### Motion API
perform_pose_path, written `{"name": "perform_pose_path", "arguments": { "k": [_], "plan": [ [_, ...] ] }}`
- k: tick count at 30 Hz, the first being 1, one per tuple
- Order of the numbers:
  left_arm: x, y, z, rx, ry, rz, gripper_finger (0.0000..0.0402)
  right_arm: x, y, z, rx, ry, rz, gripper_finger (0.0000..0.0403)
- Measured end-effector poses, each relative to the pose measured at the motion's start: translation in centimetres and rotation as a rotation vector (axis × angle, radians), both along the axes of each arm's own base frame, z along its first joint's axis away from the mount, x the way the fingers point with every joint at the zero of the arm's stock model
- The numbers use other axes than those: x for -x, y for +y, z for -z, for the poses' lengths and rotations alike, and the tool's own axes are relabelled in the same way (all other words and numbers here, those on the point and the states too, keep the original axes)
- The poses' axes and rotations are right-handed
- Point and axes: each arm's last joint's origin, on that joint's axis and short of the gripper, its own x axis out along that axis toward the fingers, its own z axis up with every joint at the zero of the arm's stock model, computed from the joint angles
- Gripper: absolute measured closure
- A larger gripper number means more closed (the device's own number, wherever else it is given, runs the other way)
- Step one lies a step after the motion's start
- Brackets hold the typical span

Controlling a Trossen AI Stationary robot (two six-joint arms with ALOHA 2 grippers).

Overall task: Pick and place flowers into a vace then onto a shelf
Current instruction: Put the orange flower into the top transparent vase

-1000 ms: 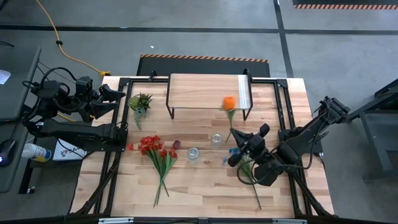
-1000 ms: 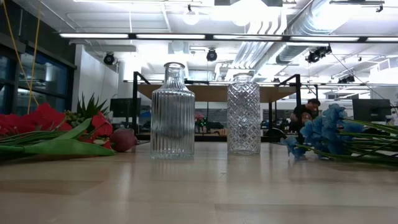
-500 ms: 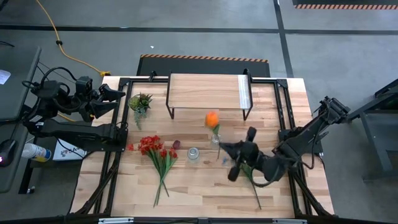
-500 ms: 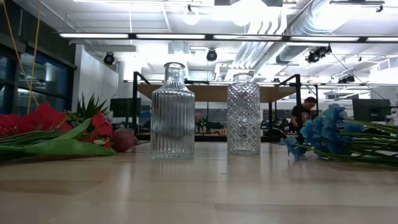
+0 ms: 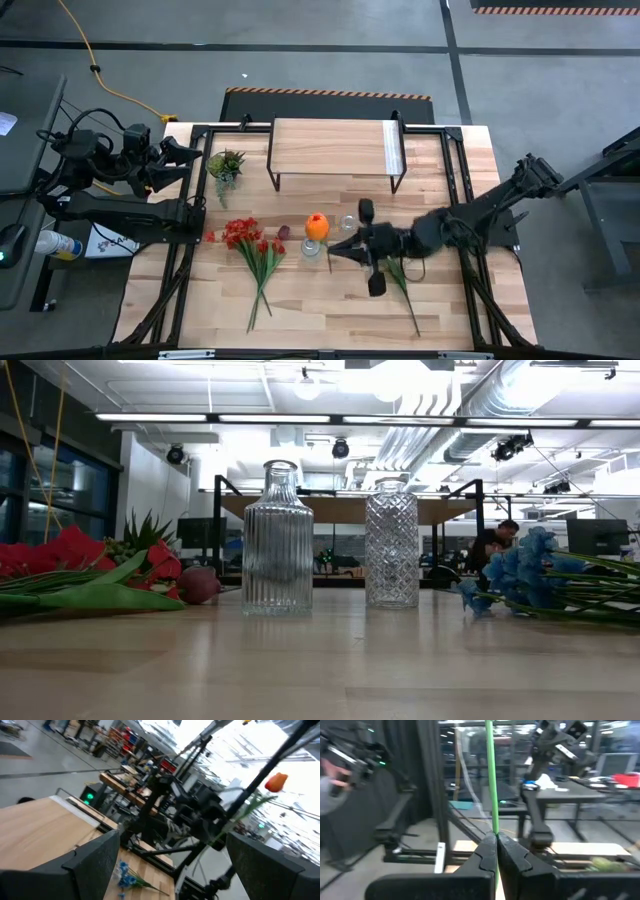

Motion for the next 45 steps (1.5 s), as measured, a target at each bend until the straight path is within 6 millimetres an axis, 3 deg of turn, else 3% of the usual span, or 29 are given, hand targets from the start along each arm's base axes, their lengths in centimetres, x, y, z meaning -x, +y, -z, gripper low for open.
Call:
{"name": "perform_pose_path", "arguments": {
  "k": [7, 15, 20, 32, 45],
  "plan": [
    [0.0, -0.1, 0.0, -0.002, -0.001, 0.048, 0.0002, -2.0, -3.3, -0.1, -0.032, -0.048, -0.112, 0.0403],
    [-0.6, -0.2, 0.0, -0.004, 0.015, 0.076, 0.0002, -5.7, -6.8, 1.7, -0.112, -0.116, -0.26, 0.0403],
    [-1.0, -0.2, 0.0, -0.004, 0.032, 0.077, 0.0002, -6.8, -8.3, 2.1, -0.154, -0.178, -0.404, 0.0403],
    [-1.4, -0.1, 0.3, -0.001, 0.075, 0.066, 0.0002, -6.5, -8.3, 1.3, -0.074, -0.323, -0.63, 0.0403],
    [-1.4, -0.1, 0.5, 0.0, 0.096, 0.065, 0.0002, -6.6, -8.3, 1.5, -0.098, -0.301, -0.615, 0.0403]
  ]
}}
